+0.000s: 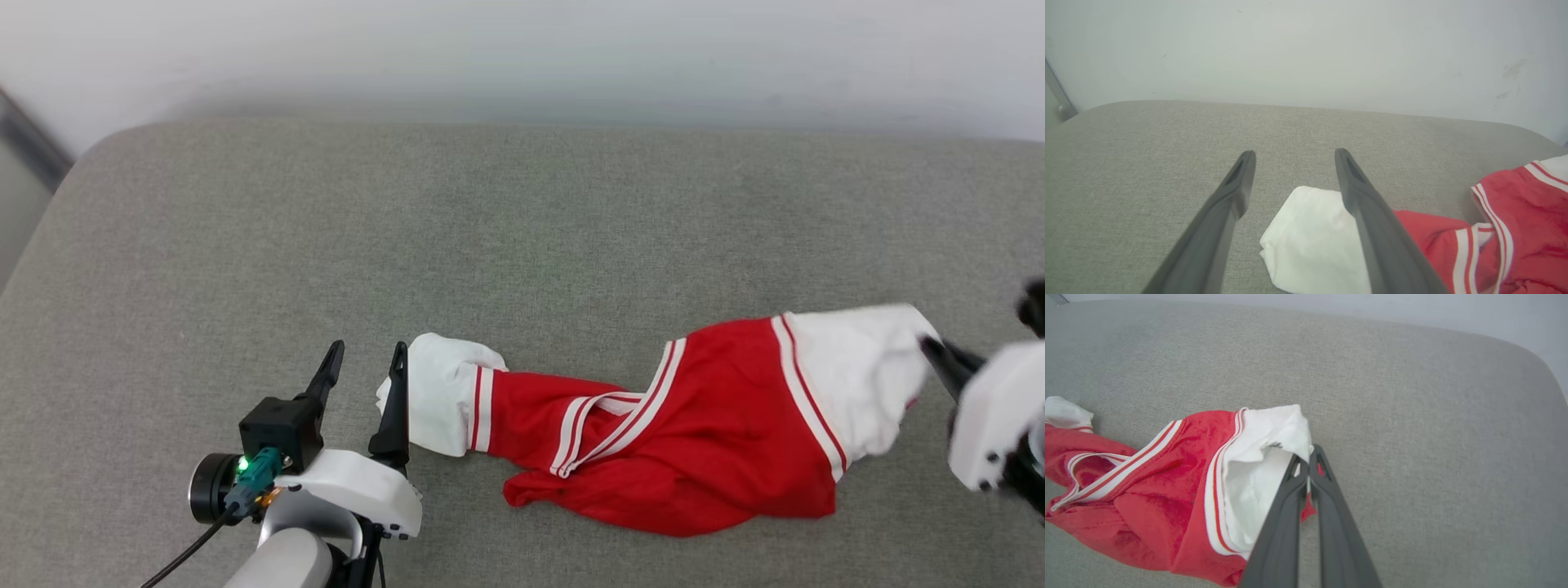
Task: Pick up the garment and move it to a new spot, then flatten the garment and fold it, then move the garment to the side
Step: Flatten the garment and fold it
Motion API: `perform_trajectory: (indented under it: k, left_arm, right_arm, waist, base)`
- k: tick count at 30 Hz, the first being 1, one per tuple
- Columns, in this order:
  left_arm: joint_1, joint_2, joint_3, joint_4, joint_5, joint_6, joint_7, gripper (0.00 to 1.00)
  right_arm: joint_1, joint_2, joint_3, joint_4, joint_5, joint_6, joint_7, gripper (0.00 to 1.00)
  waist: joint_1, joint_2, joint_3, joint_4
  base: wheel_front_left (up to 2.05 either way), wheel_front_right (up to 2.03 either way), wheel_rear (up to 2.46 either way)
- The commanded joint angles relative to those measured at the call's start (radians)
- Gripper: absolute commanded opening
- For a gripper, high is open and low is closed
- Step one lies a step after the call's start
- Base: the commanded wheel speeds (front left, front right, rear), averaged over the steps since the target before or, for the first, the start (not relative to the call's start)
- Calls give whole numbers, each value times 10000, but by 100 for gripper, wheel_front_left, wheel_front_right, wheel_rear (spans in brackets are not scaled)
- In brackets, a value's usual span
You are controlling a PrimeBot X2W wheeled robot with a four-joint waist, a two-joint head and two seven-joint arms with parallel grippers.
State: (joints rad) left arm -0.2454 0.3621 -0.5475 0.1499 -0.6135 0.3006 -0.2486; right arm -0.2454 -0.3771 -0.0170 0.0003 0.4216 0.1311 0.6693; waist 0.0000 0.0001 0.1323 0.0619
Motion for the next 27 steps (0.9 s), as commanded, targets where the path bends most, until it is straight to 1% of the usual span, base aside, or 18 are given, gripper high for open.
perform_trajectory:
  k: [1,3,6,10,11,12,13,16,19,22,27]
  left_arm:
    - [132,21,-4,-12,-36,35,-34,100]
    - [193,38,-7,-17,-47,44,-31,100]
    - [281,64,-8,-32,-101,92,12,100]
    - [361,144,29,-80,-138,148,64,100]
    - [376,165,44,-94,-160,157,81,100]
    - [398,188,61,-111,-178,176,98,100]
    - [420,216,84,-115,-202,190,99,100]
    - [509,291,178,-138,-229,261,99,100]
    - [669,347,255,-161,-314,365,97,100]
    - [858,452,378,-204,-402,478,92,100]
    - [1150,659,545,-269,-535,600,202,100]
  right_arm:
    - [403,188,-319,10,-83,-6,4,0]
    - [1167,657,-1183,112,-156,-5,9,0]
    - [2038,1289,-2268,655,-248,-6,-165,0]
    - [2502,1946,-2902,1706,-324,-5,-596,0]
    - [2511,1986,-2915,1925,-419,-5,-772,0]
    - [2491,2069,-2901,2155,-426,-5,-959,42]
    - [2410,2142,-2871,2317,-398,-5,-1216,100]
    - [2179,2061,-2670,2487,-584,-5,-2140,100]
    - [2169,1998,-2660,2314,-831,-5,-3211,100]
    - [2182,2063,-2546,1878,-1202,-5,-4130,100]
    - [2380,2405,-2196,1041,-1799,-5,-5420,100]
  waist:
    - [0,-1,-88,-42]
    - [0,-1,-181,-62]
    - [0,-1,-277,-71]
    - [0,-1,-322,-74]
    - [0,-1,-328,-78]
    - [0,-1,-330,-85]
    - [0,-1,-333,-96]
    - [0,-1,-375,-131]
    - [0,-1,-535,-195]
    - [0,-1,-742,-290]
    - [0,-1,-1074,-411]
  base:
    - [0,0,0]
    - [0,0,0]
    - [0,0,0]
    - [0,0,0]
    - [0,0,0]
    - [0,0,0]
    - [0,0,0]
    - [0,0,0]
    - [0,0,0]
    - [0,0,0]
    - [0,0,0]
